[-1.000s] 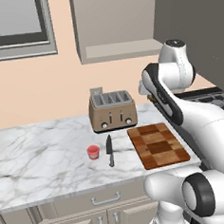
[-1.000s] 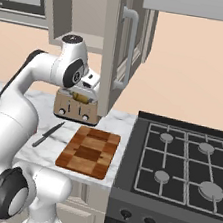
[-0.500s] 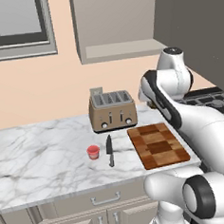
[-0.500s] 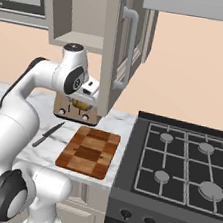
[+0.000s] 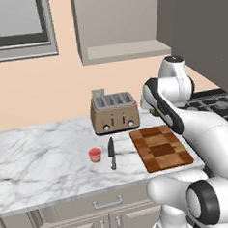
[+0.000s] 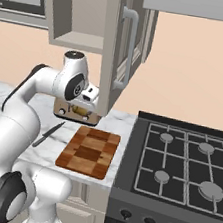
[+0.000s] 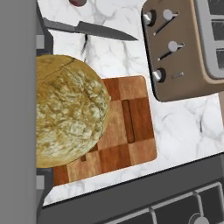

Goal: Pick the bread, place it on the cutting board, pick the jam, place it on the counter, and close the cabinet.

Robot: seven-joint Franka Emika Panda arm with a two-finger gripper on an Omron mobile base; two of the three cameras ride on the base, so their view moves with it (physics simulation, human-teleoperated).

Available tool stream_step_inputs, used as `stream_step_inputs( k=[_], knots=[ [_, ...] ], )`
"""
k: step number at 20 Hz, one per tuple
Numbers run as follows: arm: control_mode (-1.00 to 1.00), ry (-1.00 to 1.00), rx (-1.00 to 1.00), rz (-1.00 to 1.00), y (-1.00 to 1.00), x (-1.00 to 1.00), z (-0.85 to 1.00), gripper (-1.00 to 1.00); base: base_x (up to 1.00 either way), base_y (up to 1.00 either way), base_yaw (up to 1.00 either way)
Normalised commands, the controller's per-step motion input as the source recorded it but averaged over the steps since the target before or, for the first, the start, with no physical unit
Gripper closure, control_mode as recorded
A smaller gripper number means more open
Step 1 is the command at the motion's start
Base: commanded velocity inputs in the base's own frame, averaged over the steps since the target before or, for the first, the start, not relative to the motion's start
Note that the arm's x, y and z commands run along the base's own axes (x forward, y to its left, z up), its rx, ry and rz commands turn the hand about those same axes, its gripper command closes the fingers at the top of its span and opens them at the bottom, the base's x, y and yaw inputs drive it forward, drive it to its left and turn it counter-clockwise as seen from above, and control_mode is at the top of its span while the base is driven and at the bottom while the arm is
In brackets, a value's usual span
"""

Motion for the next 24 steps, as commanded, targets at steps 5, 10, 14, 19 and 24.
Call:
stream_step_inputs(
  k=[5, 10, 14, 19, 24],
  knots=[
    [-1.00, 0.00, 0.00, 0.00, 0.00, 0.00, -0.22, 1.00, 0.00, 0.00, 0.00],
    [-1.00, 0.00, 0.00, 0.00, 0.00, 0.00, -0.23, 1.00, 0.00, 0.00, 0.00],
    [-1.00, 0.00, 0.00, 0.00, 0.00, 0.00, -0.26, 1.00, 0.00, 0.00, 0.00],
    [-1.00, 0.00, 0.00, 0.00, 0.00, 0.00, -0.28, 1.00, 0.00, 0.00, 0.00],
    [-1.00, 0.00, 0.00, 0.00, 0.00, 0.00, -0.27, 1.00, 0.00, 0.00, 0.00]
  ],
)
